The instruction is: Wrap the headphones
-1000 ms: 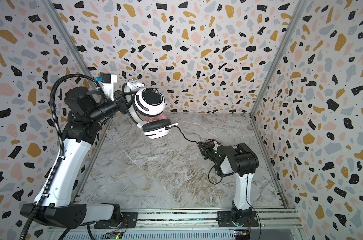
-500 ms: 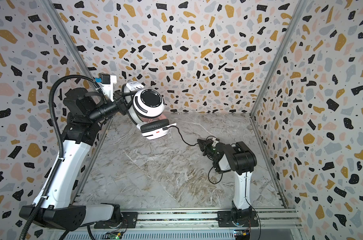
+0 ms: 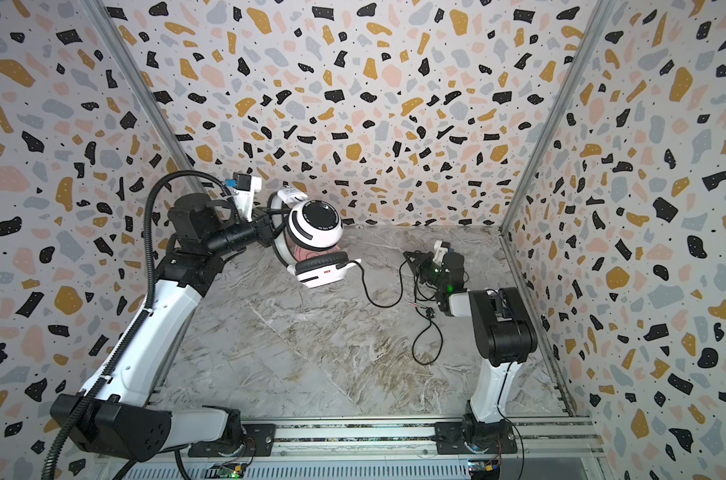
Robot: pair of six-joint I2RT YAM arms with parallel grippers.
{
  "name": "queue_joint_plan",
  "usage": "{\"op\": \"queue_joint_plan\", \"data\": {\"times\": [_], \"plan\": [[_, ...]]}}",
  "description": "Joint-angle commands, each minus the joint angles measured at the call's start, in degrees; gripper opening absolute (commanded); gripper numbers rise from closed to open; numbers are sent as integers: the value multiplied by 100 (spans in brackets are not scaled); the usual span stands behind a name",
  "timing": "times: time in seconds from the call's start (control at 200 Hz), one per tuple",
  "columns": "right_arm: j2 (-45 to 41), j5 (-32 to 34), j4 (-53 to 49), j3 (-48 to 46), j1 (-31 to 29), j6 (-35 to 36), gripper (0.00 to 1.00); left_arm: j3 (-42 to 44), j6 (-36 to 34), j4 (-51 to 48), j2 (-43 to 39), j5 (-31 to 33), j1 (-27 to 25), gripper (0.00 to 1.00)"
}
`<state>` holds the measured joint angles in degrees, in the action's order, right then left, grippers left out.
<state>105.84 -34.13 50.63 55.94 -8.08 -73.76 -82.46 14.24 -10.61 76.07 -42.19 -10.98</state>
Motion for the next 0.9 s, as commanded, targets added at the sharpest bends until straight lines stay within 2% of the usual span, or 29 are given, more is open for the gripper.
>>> {"op": "queue_joint_plan", "data": {"times": [0.0, 0.15, 0.36, 0.511, 0.616, 0.746, 0.896], "plan": [[-259, -206, -1754, 947, 181, 1533, 3, -155, -557, -365, -122, -411, -245, 0], [-66, -271, -3304, 2383, 240, 2507, 3, 135, -1055, -869, -120, -312, -660, 0], [103, -199, -4517, 3733, 98, 3294, 4, 391, -1194, -1004, 175, 671, -1714, 0], [22, -230, -4998, 4135, 26, 3634, 4, 169, -1357, -1364, 554, 1497, -2281, 0], [-145, -231, -5131, 4210, -51, 3812, 4, -64, -972, -1662, 944, 2422, -2502, 0], [-320, -243, -5273, 4305, -194, 3955, 5, -62, -548, -1729, 1350, 2740, -2672, 0], [-644, -275, -5111, 4149, -477, 3931, 4, 210, -82, -1352, 1547, 3008, -2743, 0]]}}
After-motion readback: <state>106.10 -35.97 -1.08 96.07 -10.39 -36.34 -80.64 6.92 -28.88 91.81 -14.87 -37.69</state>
